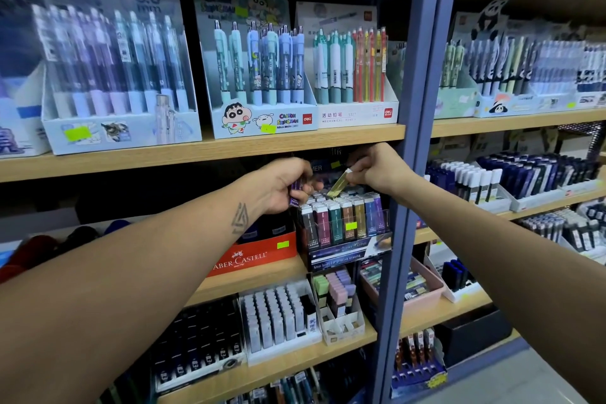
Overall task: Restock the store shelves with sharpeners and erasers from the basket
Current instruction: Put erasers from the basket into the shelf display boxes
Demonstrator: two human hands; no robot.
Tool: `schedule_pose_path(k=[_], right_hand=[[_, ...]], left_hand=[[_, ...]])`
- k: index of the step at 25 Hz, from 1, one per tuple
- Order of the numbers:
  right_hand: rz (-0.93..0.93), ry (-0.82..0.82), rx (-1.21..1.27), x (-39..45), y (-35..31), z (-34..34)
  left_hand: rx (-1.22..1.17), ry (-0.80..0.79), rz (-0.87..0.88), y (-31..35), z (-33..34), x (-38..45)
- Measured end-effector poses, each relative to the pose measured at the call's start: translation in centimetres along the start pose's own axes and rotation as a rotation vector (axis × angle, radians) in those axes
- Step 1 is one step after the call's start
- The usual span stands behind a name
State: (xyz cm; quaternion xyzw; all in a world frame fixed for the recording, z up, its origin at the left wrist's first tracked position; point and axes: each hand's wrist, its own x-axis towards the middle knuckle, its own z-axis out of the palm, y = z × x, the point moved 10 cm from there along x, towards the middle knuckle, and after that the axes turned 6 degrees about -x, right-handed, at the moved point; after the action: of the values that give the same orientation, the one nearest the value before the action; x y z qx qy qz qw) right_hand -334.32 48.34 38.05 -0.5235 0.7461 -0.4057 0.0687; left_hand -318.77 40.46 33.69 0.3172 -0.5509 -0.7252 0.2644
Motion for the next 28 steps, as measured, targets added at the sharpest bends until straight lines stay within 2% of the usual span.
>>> schedule_pose_path(k=[7,14,18,20,23,25,28], right_hand=[[-0.125,-0.1,-0.128,0.1,-2.4,2.0],[-0.098,-0.154,-0.069,0.3,-1.8,2.6],[-0.154,-0.219,-0.275,-0.2,-2.0,3.6],[-0.149,-0.176,-0.138,-0.3,-2.7,2.9],[-0.11,-0.208,0.38,-1.1,-3.7,3.1],[-0.094,-0.226,0.499,-1.3,-3.8,3.8],[0.01,-0.141,0.652,-0.8,-2.4,3.1]], left_hand=[[0.028,-0.021,-0.021,-0.7,-0.8,0.4],[0.126,-0.078,0.007,-0.6,-0.7,-0.1],[0.112,-0.131,-0.011,-0.9,-0.4,-0.3],[0.157,-0.144,0.005,-0.7,-0.4,-0.6],[0.232,-0.135,0.031,-0.3,-0.5,-0.9],[0.241,-0.139,0.026,-0.3,-0.5,-0.9],[0.203,-0.119,0.011,-0.2,-0.5,-0.7]])
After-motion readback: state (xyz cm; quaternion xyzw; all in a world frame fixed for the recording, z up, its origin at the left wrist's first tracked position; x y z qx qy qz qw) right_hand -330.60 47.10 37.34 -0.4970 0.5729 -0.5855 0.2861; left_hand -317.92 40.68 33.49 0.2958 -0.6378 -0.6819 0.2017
